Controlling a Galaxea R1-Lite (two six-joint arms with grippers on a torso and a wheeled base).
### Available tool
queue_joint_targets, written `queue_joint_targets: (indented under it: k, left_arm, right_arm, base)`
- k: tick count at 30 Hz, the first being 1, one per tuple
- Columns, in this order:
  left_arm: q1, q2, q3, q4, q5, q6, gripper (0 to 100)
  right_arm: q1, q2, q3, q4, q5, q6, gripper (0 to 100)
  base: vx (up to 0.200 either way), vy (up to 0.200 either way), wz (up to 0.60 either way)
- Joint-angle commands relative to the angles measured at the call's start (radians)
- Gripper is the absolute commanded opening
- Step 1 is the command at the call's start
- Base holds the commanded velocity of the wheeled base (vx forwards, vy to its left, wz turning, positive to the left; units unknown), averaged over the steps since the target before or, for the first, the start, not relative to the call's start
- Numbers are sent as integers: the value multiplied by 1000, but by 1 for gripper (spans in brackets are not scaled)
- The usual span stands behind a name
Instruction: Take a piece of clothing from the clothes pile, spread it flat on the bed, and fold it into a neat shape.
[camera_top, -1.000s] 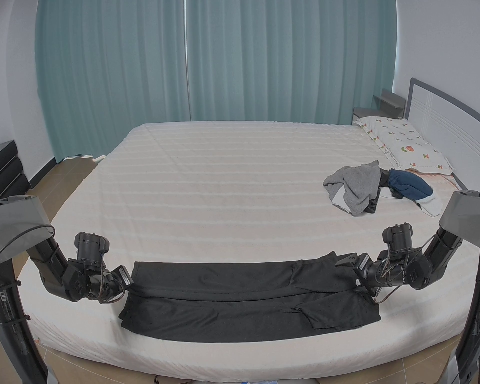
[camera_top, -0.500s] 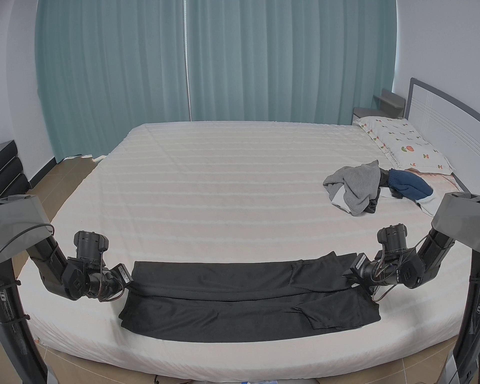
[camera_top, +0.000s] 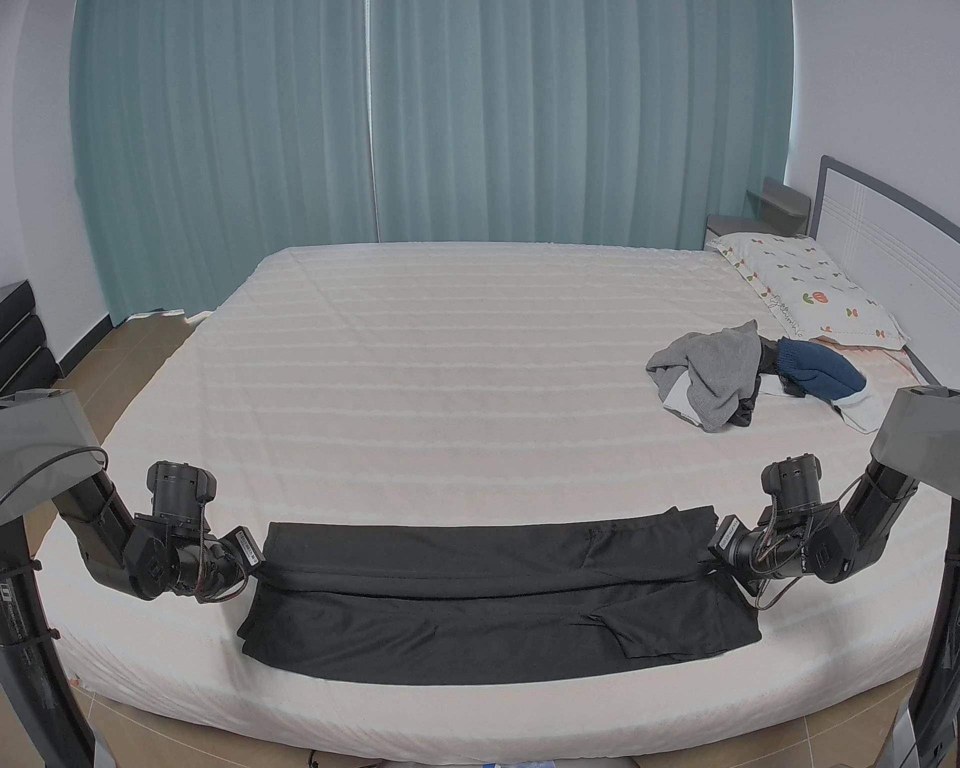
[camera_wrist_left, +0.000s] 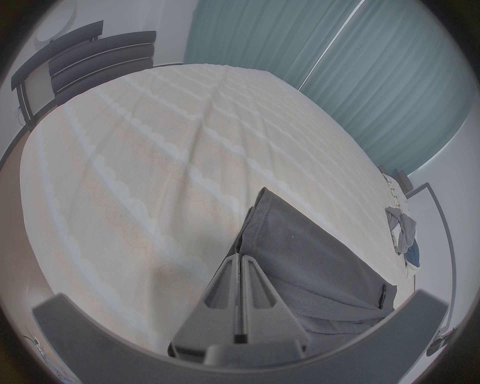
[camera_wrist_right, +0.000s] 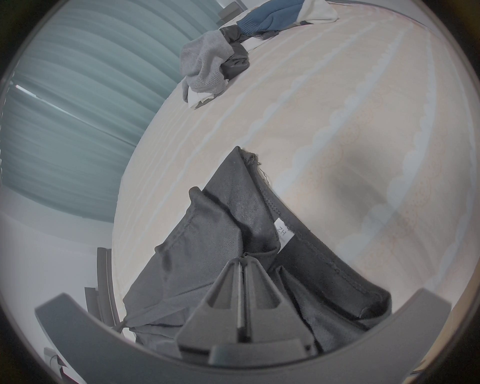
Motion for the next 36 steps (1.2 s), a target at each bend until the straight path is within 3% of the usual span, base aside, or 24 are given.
queue_joint_targets:
  k: [1,12,36]
  left_arm:
    - [4,2,-1,-1,0,0,0]
    - [4,2,1,1,2,0,0]
    - [-1,-19,35,47,3,64,0]
  right_arm:
    - [0,-13,14,0,1,-3,0]
    - [-5,-21,55,2,1,-82,0]
    - [-14,-4,52,0,2,-94,0]
  base:
    - [0,0,0]
    - [0,0,0]
    - [0,0,0]
